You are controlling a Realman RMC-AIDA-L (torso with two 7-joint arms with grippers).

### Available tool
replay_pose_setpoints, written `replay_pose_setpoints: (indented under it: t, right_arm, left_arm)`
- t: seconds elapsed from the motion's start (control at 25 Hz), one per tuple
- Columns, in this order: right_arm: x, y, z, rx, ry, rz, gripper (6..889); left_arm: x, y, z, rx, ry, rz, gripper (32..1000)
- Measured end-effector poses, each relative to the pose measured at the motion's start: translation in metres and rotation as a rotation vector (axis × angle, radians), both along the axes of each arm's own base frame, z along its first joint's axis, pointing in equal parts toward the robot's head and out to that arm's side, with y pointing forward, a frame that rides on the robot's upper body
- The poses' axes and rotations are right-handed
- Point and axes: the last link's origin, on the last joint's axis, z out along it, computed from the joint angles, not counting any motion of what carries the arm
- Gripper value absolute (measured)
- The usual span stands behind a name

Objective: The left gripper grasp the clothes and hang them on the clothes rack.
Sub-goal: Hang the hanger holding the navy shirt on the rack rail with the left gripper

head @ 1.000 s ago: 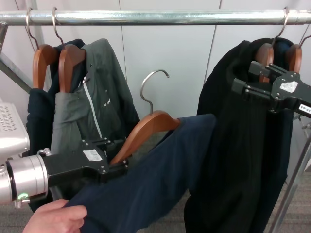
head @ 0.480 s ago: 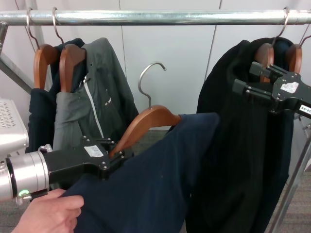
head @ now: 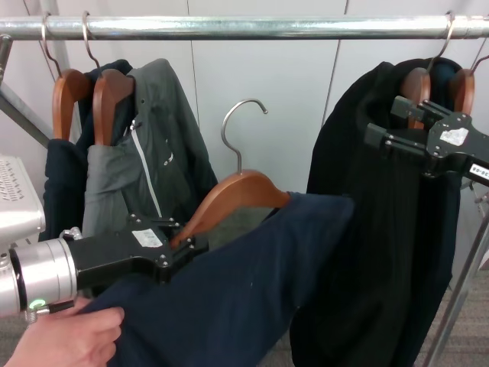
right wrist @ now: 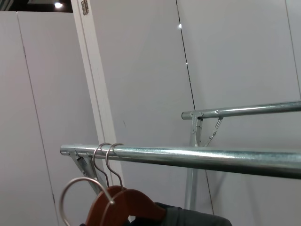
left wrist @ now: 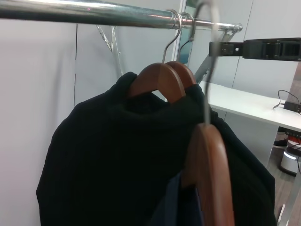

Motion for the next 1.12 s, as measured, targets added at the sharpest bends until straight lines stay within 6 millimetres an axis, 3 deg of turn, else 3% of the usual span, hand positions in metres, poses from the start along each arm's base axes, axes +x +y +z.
replay_pose_setpoints:
  t: [0.36, 0.72, 0.92, 1.12]
  right_arm:
    - [0.000, 0.000, 0.000, 0.000, 0.001, 0.001, 818]
    - [0.001, 0.000, 0.002, 0.010, 0.009, -0.003, 818]
    - [0.002, -0.001, 0.002, 0.010, 0.009, -0.006, 818]
    - [0.003, -0.002, 0.002, 0.010, 0.010, -0.010, 818]
  left_arm:
    - [0.003, 0.004, 0.004, 0.030, -0.036, 0.013, 169]
    - [0.016, 0.033, 0.026, 0.208, -0.139, 0.077, 167]
    - [0.031, 0.056, 0.016, 0.256, -0.072, 0.107, 173]
    - [0.046, 0.065, 0.003, 0.298, -0.005, 0.149, 184]
